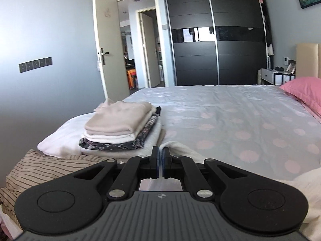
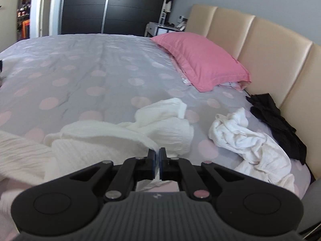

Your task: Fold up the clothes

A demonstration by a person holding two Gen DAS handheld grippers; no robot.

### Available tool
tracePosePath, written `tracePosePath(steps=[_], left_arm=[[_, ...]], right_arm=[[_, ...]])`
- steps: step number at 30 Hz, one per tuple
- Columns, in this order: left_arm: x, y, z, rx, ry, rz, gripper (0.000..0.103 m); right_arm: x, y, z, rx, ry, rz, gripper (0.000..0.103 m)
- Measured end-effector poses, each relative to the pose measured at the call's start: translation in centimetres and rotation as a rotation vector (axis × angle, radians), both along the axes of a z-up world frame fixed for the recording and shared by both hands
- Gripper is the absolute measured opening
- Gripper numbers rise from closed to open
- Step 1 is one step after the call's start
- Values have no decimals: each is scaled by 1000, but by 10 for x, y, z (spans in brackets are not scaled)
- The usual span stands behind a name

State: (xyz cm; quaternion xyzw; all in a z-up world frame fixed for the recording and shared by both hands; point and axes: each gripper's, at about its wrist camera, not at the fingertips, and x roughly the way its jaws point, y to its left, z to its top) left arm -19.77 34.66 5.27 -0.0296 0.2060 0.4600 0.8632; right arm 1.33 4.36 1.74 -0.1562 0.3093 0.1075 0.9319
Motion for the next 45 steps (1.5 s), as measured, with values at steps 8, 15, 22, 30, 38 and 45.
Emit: tracePosePath(steps=[8, 15, 22, 30, 38, 45], left_arm=[[-2, 13, -8, -20, 90, 109, 1], [15, -8, -30, -65, 235, -41, 21], [33, -42, -44, -108, 312, -289, 39], [51, -69, -66, -220, 367, -428, 39], [59, -84, -78, -256, 404, -475, 39], [60, -94, -81, -244, 423, -490, 39]], right_arm=[[25, -39, 10, 33, 13, -172, 4], [23, -24, -29, -122, 138, -110, 6], [19, -19, -31, -150, 216, 81, 44], [58, -30, -59, -243, 243, 77, 51], [86, -64, -76, -20, 414, 29, 56], [100, -64, -95, 10, 445, 22, 57]])
